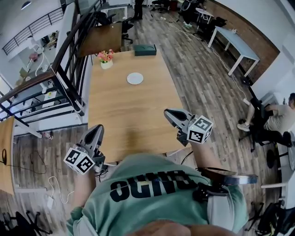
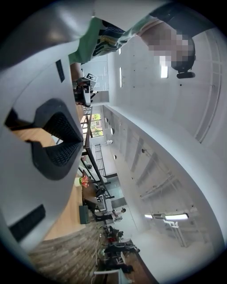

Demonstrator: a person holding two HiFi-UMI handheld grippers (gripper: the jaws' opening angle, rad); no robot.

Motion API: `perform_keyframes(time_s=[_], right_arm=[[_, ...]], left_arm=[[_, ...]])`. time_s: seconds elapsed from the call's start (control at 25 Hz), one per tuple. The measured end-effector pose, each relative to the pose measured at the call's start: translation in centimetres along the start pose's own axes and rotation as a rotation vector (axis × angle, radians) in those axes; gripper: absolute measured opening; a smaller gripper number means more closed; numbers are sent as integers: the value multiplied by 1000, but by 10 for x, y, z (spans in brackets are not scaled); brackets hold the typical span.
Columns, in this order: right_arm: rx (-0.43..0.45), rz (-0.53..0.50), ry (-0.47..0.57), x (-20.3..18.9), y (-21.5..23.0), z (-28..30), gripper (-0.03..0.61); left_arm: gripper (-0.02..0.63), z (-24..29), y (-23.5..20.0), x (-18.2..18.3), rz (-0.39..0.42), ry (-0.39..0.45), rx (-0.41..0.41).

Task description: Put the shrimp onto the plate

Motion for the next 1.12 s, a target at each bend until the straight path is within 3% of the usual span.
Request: perform_keyframes(time_s=[1.12], right_arm=[[32,-8,-16,11,6,4,6]], left_arm=[[3,-6,8,-5,10,16,33]])
Point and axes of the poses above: the fingertips, and each gripper's own axes: z forward along the fingers, y to its right, x out of its top, the point moved 8 cm from there along -z, backward along the fingers, and after that the axes turned 14 degrees about y, right-handed, at the moved point
